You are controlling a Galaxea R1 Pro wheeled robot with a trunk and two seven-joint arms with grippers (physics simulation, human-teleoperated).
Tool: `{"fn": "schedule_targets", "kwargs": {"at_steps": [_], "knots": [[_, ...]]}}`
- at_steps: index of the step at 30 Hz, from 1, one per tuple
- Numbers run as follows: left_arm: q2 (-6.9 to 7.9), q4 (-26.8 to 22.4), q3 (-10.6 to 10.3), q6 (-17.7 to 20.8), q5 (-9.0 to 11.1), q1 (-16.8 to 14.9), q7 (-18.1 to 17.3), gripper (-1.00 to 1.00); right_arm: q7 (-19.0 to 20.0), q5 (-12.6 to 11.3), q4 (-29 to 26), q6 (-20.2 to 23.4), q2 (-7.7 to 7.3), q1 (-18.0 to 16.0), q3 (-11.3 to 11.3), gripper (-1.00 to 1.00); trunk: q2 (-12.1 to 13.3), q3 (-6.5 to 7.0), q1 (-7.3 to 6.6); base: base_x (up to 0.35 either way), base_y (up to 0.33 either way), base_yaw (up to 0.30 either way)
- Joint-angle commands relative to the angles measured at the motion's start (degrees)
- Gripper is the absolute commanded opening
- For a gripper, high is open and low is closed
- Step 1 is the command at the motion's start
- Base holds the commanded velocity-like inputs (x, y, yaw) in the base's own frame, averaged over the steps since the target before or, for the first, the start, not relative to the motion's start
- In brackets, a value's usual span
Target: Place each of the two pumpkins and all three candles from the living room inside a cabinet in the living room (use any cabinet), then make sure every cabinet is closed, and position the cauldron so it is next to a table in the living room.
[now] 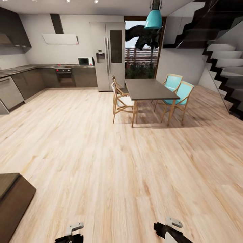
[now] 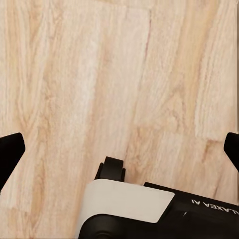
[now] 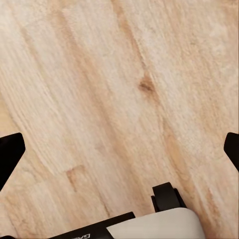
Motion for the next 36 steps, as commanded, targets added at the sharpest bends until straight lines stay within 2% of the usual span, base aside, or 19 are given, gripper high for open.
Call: {"fn": "schedule_targets", "kwargs": {"at_steps": [1,7,10,14,36], "knots": [[-0.01,0.0,0.0,0.0,0.0,0.0,0.0,1.0,0.0,0.0,0.0,0.0,0.0,0.0,0.0,1.0,0.0,0.0,0.0,0.33,0.0,0.0],[-0.03,0.1,0.0,-0.4,0.0,0.0,0.0,1.0,0.0,-0.1,0.0,-1.1,0.0,0.0,0.0,1.0,0.0,0.0,0.0,0.33,0.0,0.007],[-0.09,1.5,0.0,-3.0,0.0,0.0,0.0,1.0,-0.1,-0.2,0.0,-2.3,0.0,0.0,-0.1,1.0,0.0,-0.04,0.0,0.329,0.0,0.074],[-0.23,3.8,0.0,-4.4,-0.1,0.0,0.1,1.0,-0.1,-0.3,0.1,-2.7,-0.02,0.0,-0.2,1.0,0.0,-0.12,0.0,0.329,0.0,0.079],[-0.38,4.5,-0.1,-5.0,-0.3,0.0,0.1,1.0,0.2,0.0,0.1,-3.9,-0.06,0.0,0.0,1.0,0.0,-0.15,0.0,0.33,0.0,-0.017]]}}
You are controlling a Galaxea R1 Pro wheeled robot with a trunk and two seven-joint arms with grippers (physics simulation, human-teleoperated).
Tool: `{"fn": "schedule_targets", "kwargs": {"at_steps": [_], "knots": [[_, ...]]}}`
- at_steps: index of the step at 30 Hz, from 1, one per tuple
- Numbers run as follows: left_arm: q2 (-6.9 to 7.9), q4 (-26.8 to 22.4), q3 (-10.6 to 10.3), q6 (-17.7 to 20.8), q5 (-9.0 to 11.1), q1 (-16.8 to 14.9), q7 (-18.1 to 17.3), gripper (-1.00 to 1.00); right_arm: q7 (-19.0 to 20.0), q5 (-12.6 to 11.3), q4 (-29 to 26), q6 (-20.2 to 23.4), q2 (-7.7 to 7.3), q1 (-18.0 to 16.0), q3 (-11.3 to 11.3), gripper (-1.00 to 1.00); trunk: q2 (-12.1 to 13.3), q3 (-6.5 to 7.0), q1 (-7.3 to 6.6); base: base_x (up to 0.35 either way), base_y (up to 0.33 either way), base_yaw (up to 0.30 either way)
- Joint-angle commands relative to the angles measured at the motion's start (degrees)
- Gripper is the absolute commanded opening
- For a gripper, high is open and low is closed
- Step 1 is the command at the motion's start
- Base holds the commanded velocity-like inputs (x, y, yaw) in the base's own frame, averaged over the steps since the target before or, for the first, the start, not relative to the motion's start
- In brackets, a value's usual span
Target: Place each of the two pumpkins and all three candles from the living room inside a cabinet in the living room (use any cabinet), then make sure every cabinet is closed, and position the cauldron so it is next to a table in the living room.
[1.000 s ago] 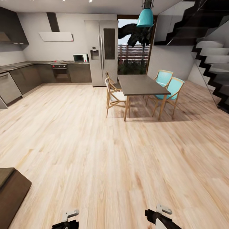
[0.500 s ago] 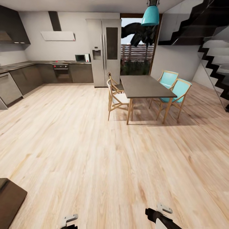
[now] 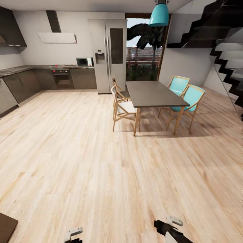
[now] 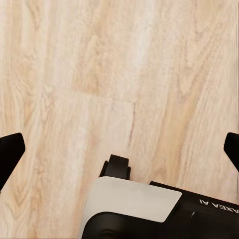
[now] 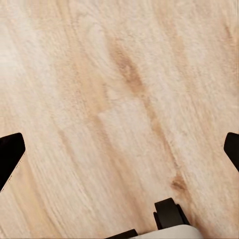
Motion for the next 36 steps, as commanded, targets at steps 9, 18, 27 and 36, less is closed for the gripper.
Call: {"fn": "schedule_targets", "kwargs": {"at_steps": [9,18,27,36], "knots": [[-0.01,0.0,0.0,0.0,0.0,0.0,0.0,1.0,0.1,0.0,0.0,0.0,-0.02,0.0,-0.1,1.0,0.0,0.0,0.0,0.328,0.0,-0.257],[0.08,0.0,0.0,0.0,0.0,0.0,-0.1,1.0,0.1,-0.1,0.0,0.0,-0.02,0.0,-0.1,1.0,0.0,0.0,0.0,0.219,0.0,-0.281],[0.08,0.0,0.0,0.0,0.0,0.0,-0.1,1.0,0.1,-0.1,0.1,0.0,-0.02,0.0,-0.1,1.0,0.0,0.0,0.0,0.143,0.0,-0.285],[0.08,0.0,0.0,0.0,0.0,0.0,-0.1,1.0,0.0,-0.1,0.1,0.0,-0.08,0.0,-0.1,1.0,0.0,0.0,0.0,0.255,0.007,-0.288]]}}
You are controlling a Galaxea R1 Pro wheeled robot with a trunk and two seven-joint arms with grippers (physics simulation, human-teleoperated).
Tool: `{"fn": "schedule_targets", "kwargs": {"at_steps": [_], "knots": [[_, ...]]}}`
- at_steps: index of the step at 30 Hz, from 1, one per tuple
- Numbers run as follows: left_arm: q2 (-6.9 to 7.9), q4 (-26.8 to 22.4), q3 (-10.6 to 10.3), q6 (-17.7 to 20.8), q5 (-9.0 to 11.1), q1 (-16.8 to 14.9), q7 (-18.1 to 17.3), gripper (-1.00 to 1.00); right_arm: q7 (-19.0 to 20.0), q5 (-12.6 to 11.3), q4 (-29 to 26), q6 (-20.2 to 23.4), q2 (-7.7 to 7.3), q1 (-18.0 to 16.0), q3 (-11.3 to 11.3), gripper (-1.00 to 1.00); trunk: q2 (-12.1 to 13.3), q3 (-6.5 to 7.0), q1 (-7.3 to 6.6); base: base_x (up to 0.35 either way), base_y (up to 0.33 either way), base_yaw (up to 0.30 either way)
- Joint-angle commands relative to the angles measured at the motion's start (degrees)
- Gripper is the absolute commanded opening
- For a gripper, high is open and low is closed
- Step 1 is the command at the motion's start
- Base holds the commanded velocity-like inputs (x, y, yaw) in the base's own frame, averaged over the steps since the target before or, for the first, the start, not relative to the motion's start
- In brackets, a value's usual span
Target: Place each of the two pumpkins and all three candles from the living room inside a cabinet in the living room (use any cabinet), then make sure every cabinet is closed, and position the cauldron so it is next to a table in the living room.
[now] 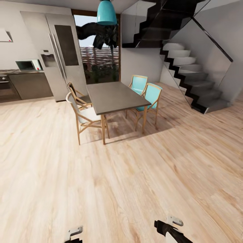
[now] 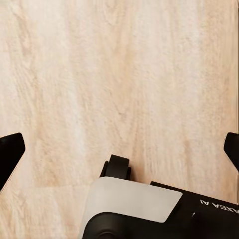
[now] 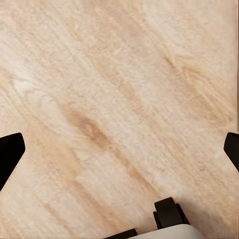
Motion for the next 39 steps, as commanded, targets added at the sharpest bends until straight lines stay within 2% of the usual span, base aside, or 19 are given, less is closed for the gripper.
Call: {"fn": "schedule_targets", "kwargs": {"at_steps": [1,15,25,39], "knots": [[0.0,0.0,0.0,0.0,0.0,0.0,0.0,1.0,0.0,0.0,0.0,0.0,-0.01,0.0,0.0,1.0,0.0,0.0,0.0,0.322,0.001,-0.289],[0.1,0.0,-0.1,0.0,0.0,0.0,0.0,1.0,0.0,0.0,0.6,0.0,-0.03,0.0,0.0,1.0,0.0,0.14,0.0,0.326,0.0,-0.289],[0.09,0.0,-0.1,0.0,0.0,0.0,0.0,1.0,0.0,0.0,0.6,0.0,0.01,0.0,0.0,1.0,0.0,0.16,0.0,0.327,0.0,-0.106],[0.04,0.0,-0.1,0.0,0.0,0.0,0.0,1.0,0.0,0.0,0.7,0.0,-0.03,0.0,0.0,1.0,0.0,-0.05,0.0,0.327,0.0,-0.262]]}}
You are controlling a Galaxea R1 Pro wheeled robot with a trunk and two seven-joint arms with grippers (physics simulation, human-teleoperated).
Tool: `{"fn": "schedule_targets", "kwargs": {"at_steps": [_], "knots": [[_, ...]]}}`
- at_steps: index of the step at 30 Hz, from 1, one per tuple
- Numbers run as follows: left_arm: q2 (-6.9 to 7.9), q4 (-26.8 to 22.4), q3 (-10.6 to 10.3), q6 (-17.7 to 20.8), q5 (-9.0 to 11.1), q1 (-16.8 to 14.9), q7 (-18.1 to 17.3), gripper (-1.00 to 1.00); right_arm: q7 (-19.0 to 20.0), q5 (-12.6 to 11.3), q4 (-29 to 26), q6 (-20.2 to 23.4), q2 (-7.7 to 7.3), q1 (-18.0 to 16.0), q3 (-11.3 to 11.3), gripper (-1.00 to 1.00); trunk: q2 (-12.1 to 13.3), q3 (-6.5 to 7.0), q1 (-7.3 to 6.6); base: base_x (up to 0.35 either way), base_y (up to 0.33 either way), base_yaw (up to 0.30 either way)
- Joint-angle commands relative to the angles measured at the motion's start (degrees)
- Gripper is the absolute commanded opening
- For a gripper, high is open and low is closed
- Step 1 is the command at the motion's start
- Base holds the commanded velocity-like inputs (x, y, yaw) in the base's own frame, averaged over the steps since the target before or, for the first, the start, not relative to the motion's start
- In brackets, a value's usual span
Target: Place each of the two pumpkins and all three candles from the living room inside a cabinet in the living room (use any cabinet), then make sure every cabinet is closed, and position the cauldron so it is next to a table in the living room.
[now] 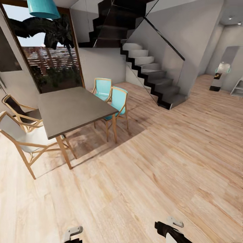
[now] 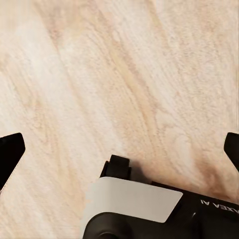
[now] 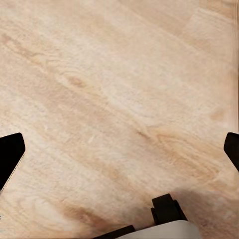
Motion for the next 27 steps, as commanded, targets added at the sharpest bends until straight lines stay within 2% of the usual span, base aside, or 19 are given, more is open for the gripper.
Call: {"fn": "schedule_targets", "kwargs": {"at_steps": [1,27], "knots": [[-0.02,0.0,0.0,0.0,0.0,0.0,0.0,1.0,0.0,0.0,0.0,0.0,-0.02,0.0,0.0,1.0,0.0,0.0,0.0,0.327,0.0,-0.277],[-0.04,0.0,0.0,0.0,0.0,0.0,0.0,1.0,0.0,-0.1,0.1,0.0,0.0,0.0,0.0,1.0,0.0,-0.01,0.0,0.327,0.0,-0.28]]}}
